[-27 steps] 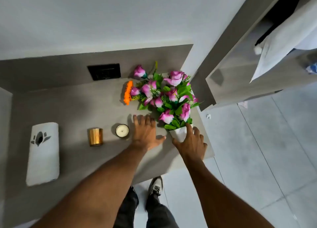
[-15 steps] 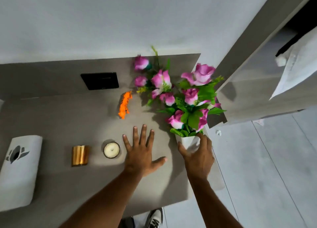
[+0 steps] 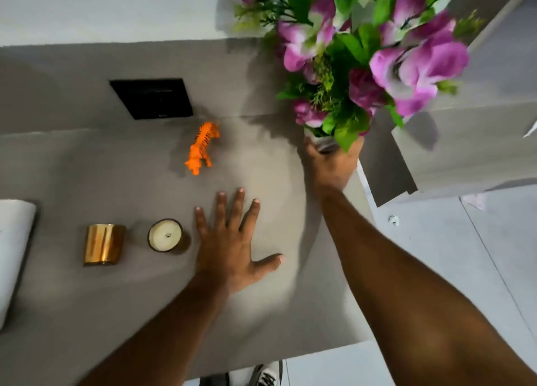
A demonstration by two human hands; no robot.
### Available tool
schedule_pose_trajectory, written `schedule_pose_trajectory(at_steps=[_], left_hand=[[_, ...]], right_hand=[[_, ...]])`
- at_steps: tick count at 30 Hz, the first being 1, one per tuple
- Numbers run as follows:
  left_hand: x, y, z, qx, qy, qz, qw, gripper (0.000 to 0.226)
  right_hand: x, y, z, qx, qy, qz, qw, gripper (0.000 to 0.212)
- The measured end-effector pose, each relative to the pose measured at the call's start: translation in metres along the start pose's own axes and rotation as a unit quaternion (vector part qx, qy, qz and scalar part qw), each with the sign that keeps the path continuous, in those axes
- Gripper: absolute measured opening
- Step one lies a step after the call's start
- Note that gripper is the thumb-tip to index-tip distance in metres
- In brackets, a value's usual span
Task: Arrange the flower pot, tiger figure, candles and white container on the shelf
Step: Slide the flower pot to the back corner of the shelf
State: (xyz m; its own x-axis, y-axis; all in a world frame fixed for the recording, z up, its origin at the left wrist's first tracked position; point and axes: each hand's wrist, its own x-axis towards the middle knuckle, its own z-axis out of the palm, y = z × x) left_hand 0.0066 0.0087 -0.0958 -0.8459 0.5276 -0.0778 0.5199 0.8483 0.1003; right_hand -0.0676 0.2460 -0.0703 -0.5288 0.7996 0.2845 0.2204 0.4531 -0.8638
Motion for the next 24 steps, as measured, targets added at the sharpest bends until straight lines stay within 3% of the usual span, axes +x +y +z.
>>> schedule_pose_trajectory(at_steps=[4, 8, 11, 13, 16, 24], left_hand=[[0.001, 0.002, -0.004, 0.001, -0.001, -0.004, 1.0, 0.117], [-0.004, 0.004, -0.004, -0.002, -0.006, -0.004, 1.0, 0.118], [-0.005, 0.004, -0.006, -0.015, -0.005, -0.005, 1.0, 0.116], [-0.011, 0.001, -0.005, -0.028, 0.004, -0.001, 1.0, 0.111], [-0.027, -0.005, -0.002, -0.057, 0.021, 0.016, 0.998, 0.098], [-0.092, -0.042, 0.004, -0.072, 0.014, 0.049, 0.996, 0.078]], right_hand=[[0.003, 0.011, 0.001, 0.006, -0.066, 0.033, 0.997, 0.094], [-0.006, 0.013, -0.015, 0.043, 0.01, 0.015, 0.999, 0.115], [-0.019, 0.015, -0.029, 0.048, 0.004, 0.003, 0.999, 0.081], [-0.033, 0.013, -0.035, 0.045, -0.043, 0.015, 0.998, 0.055], [-0.046, 0.012, -0.036, 0.008, -0.102, -0.005, 0.995, 0.032], [-0.092, -0.018, -0.015, -0.038, -0.226, -0.026, 0.973, 0.011]])
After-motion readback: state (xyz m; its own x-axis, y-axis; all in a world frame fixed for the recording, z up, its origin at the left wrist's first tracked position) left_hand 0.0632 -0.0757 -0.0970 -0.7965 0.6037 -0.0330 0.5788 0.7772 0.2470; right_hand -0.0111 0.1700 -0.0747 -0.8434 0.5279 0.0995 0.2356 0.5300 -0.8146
